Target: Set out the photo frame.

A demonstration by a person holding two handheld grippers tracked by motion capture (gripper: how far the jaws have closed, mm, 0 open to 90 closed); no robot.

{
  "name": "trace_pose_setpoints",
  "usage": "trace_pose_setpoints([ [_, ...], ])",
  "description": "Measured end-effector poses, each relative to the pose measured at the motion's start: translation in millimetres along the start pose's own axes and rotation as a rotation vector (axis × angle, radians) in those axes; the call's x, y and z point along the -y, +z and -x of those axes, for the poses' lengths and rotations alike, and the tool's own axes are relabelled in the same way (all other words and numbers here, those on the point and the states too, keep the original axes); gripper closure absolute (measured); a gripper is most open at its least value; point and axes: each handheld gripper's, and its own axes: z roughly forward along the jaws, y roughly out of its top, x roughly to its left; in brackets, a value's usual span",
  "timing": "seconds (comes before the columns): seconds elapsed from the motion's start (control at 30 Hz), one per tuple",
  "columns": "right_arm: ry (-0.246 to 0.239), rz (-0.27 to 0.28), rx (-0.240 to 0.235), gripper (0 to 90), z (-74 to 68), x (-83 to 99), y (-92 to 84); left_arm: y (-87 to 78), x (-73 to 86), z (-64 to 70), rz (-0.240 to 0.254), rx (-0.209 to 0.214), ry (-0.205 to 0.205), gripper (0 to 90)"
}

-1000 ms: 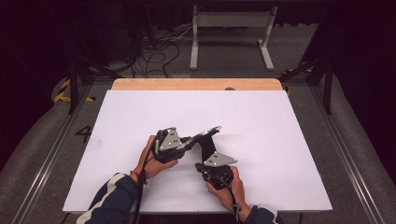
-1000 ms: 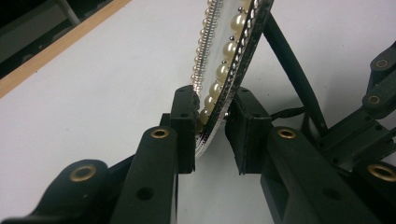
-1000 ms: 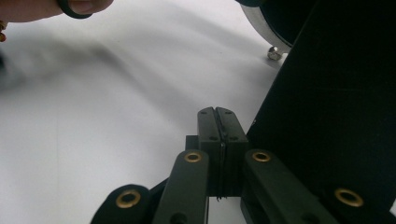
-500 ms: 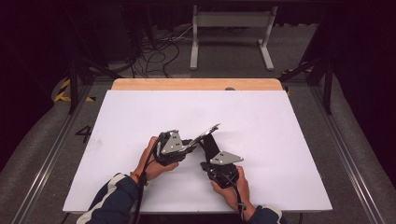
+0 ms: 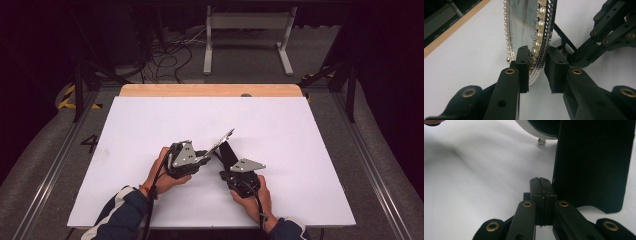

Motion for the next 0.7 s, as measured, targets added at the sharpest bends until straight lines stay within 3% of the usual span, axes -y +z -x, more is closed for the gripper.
trace_pose_setpoints([
  [0.3, 0.004, -0.007, 0.016, 90.0, 7.5, 0.2, -1.1, 1.2, -1.1, 0.6, 0.000, 0.006, 0.006, 74.0],
  [0.7, -0.002, -0.011, 0.032, 90.0, 14.5, 0.2, -2.3, 3.6, -2.3, 2.0, 0.020, 0.016, -0.017, 74.0],
])
